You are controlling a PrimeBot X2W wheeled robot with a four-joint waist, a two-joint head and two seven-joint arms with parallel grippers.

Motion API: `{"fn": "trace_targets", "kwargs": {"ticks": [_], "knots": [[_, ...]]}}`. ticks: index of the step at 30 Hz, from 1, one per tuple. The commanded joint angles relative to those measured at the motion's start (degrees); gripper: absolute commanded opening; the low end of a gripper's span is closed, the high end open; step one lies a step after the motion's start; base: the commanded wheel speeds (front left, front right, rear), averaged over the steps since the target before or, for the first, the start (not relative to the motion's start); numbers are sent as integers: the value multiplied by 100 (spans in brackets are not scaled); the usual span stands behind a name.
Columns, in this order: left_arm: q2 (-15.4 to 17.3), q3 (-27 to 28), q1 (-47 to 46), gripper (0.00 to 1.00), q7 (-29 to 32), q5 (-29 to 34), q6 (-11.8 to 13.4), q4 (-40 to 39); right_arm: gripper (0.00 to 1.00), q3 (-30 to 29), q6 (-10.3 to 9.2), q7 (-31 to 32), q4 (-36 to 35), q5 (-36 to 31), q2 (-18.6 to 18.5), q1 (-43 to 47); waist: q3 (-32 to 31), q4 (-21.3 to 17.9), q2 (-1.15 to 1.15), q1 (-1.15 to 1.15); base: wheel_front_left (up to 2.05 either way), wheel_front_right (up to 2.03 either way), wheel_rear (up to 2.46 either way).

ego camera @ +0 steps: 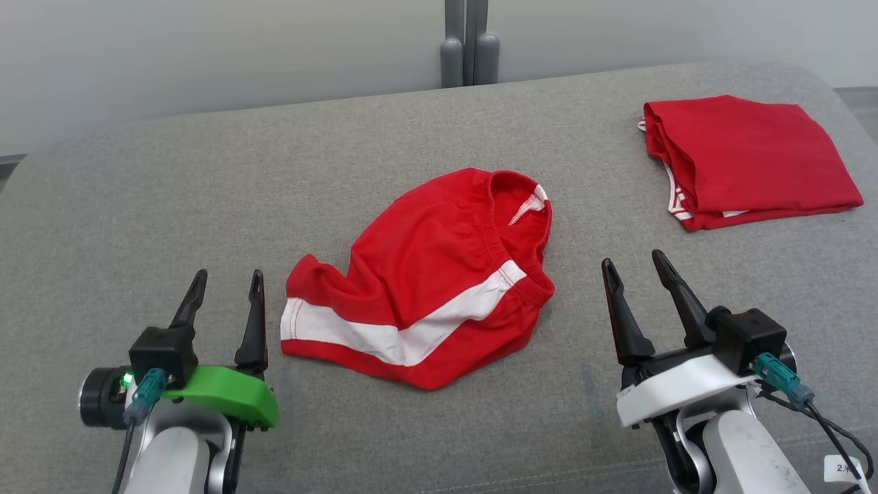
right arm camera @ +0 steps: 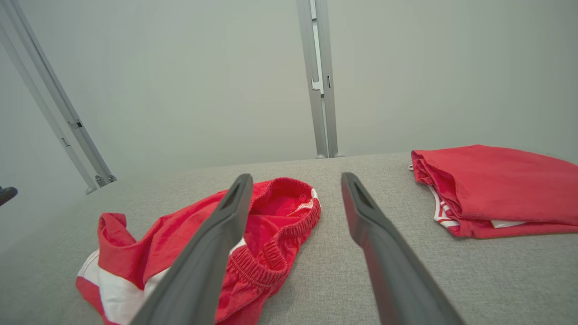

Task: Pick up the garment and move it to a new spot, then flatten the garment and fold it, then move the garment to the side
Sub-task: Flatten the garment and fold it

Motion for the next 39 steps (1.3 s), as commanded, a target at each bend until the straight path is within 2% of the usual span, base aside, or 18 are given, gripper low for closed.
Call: {"fn": "trace_targets", "kwargs": {"ticks": [1, 9, 17, 25, 39], "knots": [[-41, 136, 216, 100, -1, 96, 52, -179, 100, -35, 0, -22, 14, -27, -19, 96, -144, 110, 0, 0, 0, 0, 0], [-174, 607, 1021, 100, -2, 395, 86, -1032, 100, -127, 0, -22, 76, -59, -18, 227, -383, 242, 0, 0, 0, 0, 0], [-261, 930, 1789, 100, -1, 522, 155, -1512, 100, -278, 0, -22, 155, -159, -18, 346, -522, 235, 0, 0, 0, 0, 0], [-301, 1166, 2242, 100, -2, 616, 319, -1749, 100, -429, 0, 64, 116, -215, -18, 506, -622, 189, 0, 0, 0, 0, 0], [-250, 1070, 2187, 100, -2, 655, 129, -1678, 100, -411, 0, 206, 135, -146, -18, 589, -638, 192, 0, 0, 0, 0, 0]]}}
